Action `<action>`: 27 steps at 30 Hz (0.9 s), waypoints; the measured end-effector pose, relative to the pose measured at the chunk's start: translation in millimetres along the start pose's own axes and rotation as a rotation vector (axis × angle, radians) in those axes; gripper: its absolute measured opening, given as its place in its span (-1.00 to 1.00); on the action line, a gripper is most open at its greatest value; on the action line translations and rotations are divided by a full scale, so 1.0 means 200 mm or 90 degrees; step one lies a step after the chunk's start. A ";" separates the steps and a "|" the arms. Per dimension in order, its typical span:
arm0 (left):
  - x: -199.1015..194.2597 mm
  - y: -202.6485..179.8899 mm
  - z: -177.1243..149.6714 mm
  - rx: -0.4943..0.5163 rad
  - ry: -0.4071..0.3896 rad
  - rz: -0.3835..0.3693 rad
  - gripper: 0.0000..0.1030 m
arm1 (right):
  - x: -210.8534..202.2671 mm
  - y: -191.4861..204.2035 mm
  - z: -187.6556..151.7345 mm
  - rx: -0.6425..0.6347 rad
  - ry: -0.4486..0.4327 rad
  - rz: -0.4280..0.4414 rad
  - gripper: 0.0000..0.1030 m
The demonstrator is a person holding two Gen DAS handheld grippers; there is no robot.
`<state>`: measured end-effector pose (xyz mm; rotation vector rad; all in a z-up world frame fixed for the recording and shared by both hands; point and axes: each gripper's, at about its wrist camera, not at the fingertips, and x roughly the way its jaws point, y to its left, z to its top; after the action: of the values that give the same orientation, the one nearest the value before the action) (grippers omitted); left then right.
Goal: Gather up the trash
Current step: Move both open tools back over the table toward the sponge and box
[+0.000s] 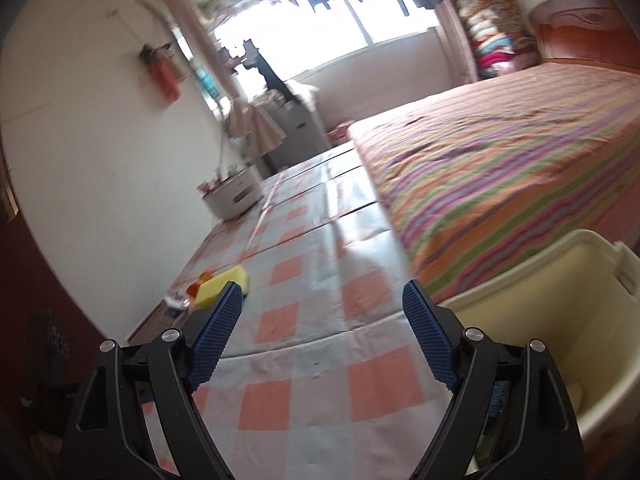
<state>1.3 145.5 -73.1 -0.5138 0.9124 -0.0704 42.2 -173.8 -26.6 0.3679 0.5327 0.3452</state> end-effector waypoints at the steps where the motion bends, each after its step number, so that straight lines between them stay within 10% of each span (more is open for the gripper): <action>1: -0.02 0.02 0.00 -0.004 -0.004 0.001 0.39 | 0.04 0.06 0.01 -0.018 0.015 0.019 0.60; 11: -0.18 0.26 0.00 -0.050 -0.041 0.033 0.39 | 0.34 0.51 0.04 -0.135 0.110 0.127 0.65; 27: -0.34 0.61 -0.04 -0.118 -0.070 0.084 0.39 | 0.92 0.89 0.03 -0.309 0.226 0.151 0.65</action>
<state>-66.4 267.5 -81.5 -0.6216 0.8476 0.1612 155.3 56.7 -25.0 -0.1072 0.7300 0.7600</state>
